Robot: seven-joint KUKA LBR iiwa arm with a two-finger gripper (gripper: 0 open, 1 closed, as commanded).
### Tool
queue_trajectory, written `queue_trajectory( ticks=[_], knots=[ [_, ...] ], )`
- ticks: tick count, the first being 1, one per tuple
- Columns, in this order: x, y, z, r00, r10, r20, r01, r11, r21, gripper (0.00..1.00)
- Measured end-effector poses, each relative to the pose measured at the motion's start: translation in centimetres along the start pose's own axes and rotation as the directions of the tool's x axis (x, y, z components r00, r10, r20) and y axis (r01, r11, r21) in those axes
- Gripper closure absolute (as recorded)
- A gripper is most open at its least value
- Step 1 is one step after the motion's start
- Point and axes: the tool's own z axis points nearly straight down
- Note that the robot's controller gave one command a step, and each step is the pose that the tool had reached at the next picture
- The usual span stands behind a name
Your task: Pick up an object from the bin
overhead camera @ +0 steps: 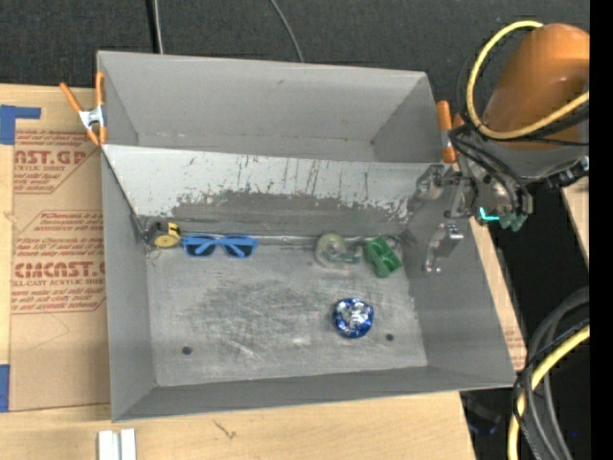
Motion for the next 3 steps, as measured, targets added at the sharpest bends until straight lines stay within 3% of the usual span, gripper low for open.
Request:
queue_trajectory(
  ticks=[1, 2, 3],
  knots=[
    [0.1, 7.9, 14.3, 0.976, -0.217, 0.01, 0.217, 0.976, 0.003, 0.0],
    [5.9, 1.7, 15.2, 0.994, -0.109, 0.009, 0.109, 0.994, 0.001, 0.0],
    [8.4, -1.1, 16.5, 0.967, -0.253, 0.016, 0.253, 0.968, 0.005, 0.0]
  ],
)
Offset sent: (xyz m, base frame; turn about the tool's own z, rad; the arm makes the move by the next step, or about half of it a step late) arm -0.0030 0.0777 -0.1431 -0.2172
